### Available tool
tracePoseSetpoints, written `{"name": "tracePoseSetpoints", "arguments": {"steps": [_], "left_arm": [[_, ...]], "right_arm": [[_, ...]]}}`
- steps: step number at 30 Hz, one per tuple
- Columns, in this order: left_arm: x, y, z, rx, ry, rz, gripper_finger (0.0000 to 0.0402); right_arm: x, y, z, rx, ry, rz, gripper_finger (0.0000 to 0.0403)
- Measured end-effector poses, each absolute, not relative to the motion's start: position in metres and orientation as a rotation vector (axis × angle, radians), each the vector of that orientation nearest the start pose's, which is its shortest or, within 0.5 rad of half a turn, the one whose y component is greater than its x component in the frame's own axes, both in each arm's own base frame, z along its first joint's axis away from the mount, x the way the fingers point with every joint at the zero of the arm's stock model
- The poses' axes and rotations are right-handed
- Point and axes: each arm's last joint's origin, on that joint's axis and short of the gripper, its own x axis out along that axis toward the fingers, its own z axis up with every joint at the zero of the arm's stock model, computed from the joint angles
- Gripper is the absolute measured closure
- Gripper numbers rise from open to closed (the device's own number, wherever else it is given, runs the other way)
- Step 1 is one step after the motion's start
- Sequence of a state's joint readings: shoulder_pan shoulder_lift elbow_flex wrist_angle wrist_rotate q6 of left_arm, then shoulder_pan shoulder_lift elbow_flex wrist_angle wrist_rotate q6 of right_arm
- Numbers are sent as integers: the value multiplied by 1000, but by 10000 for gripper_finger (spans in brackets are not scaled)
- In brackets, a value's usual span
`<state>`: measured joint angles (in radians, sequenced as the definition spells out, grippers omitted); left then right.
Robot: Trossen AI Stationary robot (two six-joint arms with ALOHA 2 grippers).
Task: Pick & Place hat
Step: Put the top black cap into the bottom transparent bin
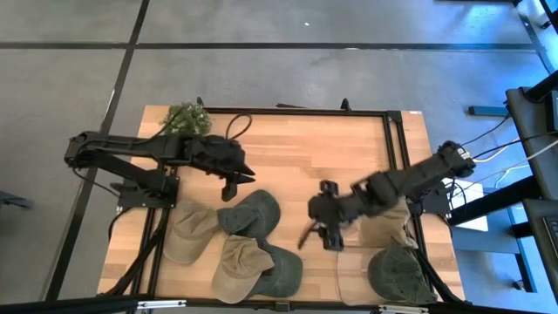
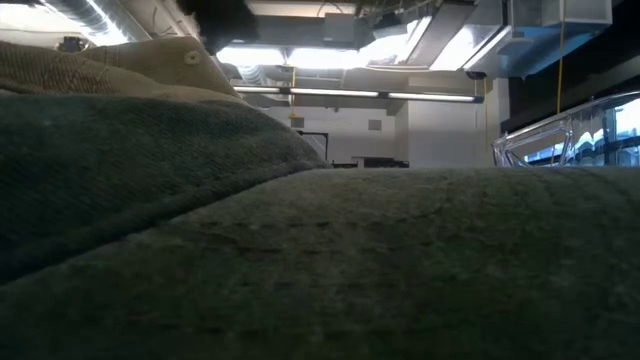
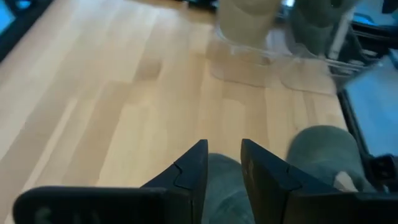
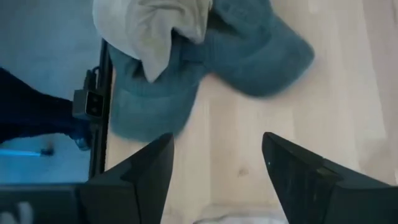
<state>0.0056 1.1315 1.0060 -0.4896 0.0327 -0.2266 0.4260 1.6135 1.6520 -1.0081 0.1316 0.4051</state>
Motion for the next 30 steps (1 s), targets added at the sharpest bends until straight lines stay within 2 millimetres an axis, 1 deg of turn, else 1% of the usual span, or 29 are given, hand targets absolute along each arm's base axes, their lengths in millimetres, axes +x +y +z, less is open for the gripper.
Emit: {"name": "tracePoseSetpoints", "arguments": {"steps": [3,7,11,14,20,23,27,30], "left_arm": [[224,-3,308,-250,591,96,309],[213,-5,299,-265,590,148,307],[210,-5,293,-257,606,146,308],[210,-4,290,-228,616,140,308],[211,0,288,-149,595,205,306],[211,5,289,-100,590,255,302],[210,18,289,-137,585,338,291],[210,27,287,-198,592,343,280]], "right_arm": [[312,108,351,76,941,128,157],[324,78,338,97,927,232,157],[334,47,313,149,907,286,157],[340,26,298,157,862,260,157],[340,-1,281,143,851,209,157],[339,-15,278,153,851,172,157],[340,-30,270,178,817,126,157],[341,-38,265,191,770,102,157]]}}
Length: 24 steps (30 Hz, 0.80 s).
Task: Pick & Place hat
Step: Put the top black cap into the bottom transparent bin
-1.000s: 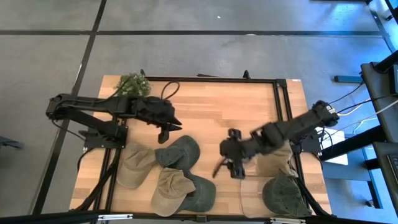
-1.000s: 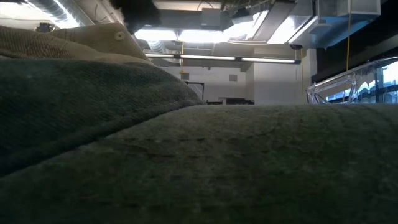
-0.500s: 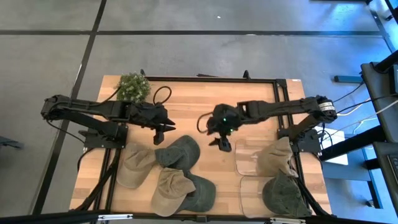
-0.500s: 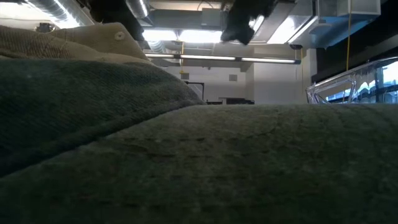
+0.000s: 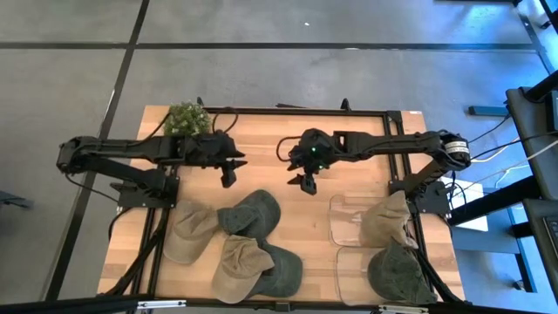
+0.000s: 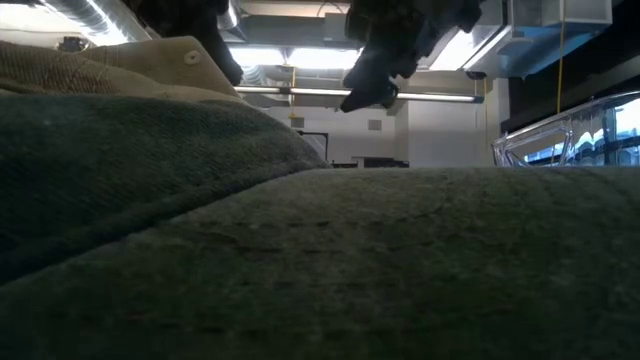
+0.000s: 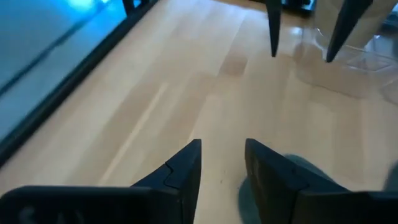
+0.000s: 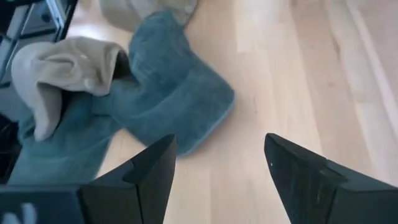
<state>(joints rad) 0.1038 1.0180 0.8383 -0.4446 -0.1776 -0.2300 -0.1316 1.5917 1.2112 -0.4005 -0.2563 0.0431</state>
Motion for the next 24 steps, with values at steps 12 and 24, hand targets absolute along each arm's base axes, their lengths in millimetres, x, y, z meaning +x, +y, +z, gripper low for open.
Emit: {"name": "tracePoseSetpoints", "arguments": {"steps": [12,24], "left_arm": [[199,20,268,-714,793,381,258],[191,-44,256,-1116,823,633,258]], "right_arm": [[336,-66,257,154,754,49,157],[335,-68,256,90,764,80,157]]}}
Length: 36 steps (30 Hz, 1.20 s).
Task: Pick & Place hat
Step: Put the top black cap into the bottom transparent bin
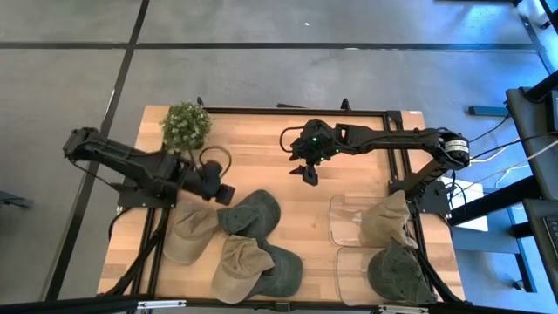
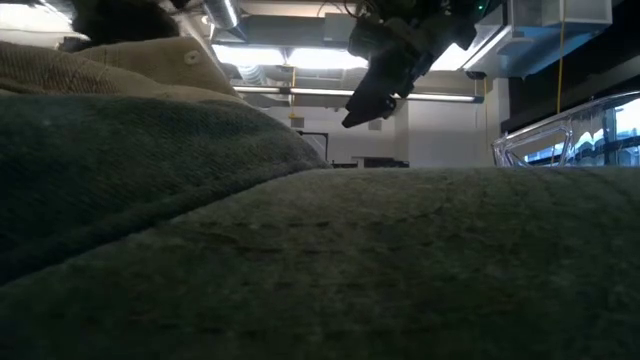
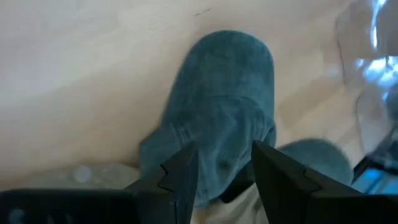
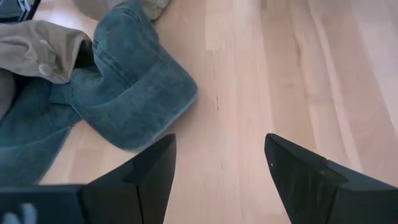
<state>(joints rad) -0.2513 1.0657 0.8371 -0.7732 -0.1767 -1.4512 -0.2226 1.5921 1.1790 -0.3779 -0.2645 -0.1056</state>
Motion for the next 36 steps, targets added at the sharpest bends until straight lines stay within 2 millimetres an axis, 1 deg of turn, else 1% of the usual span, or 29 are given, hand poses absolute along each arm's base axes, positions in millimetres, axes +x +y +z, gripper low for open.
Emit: {"name": "tracePoseSetpoints", "arguments": {"steps": [4,6,9,11,13,15,19,24,31,36], "left_arm": [[191,-70,249,-1181,692,760,258],[192,-81,243,-1209,653,809,258],[194,-96,230,-1205,678,849,258],[195,-105,220,-1172,740,871,258],[195,-112,212,-1168,786,891,258],[195,-117,207,-1168,788,910,258],[195,-123,203,-1185,769,928,258],[194,-128,199,-1202,789,933,258],[193,-126,198,-1193,797,967,258],[193,-124,192,-1195,746,965,258]], "right_arm": [[335,-68,256,78,757,84,157],[335,-68,256,78,757,84,157],[335,-68,256,79,757,85,157],[335,-68,256,79,757,85,157],[335,-68,256,79,757,85,157],[335,-68,256,79,757,85,157],[335,-68,256,79,757,86,157],[335,-68,256,81,757,85,157],[335,-68,256,81,757,86,157],[335,-68,256,82,756,86,157]]}}
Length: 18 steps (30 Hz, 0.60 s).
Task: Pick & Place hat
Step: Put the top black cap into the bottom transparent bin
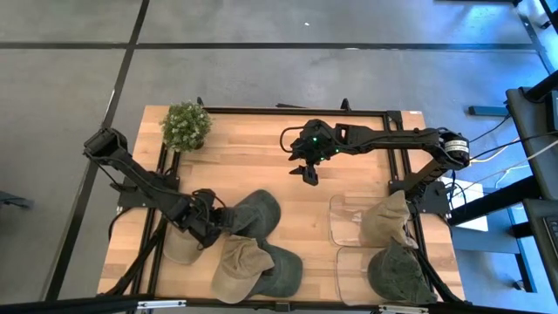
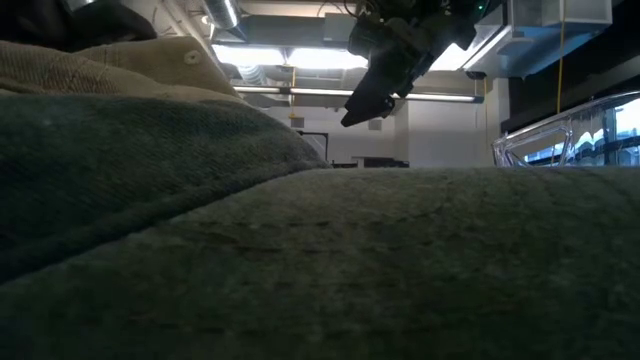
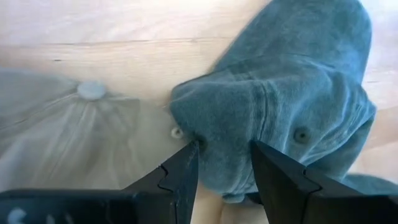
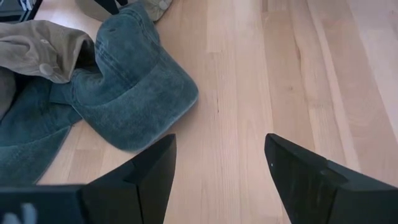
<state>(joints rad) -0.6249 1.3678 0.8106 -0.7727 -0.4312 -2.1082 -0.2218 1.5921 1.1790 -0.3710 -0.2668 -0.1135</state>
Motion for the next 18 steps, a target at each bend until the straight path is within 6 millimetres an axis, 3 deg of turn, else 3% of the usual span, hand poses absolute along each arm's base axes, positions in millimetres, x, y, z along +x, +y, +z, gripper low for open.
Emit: {"name": "tracePoseSetpoints", "arguments": {"steps": [14,18], "left_arm": [[201,-128,176,-1115,764,981,259],[202,-129,172,-1125,769,997,277]], "right_arm": [[336,-68,257,82,747,83,157],[336,-68,257,80,744,83,157]]}}
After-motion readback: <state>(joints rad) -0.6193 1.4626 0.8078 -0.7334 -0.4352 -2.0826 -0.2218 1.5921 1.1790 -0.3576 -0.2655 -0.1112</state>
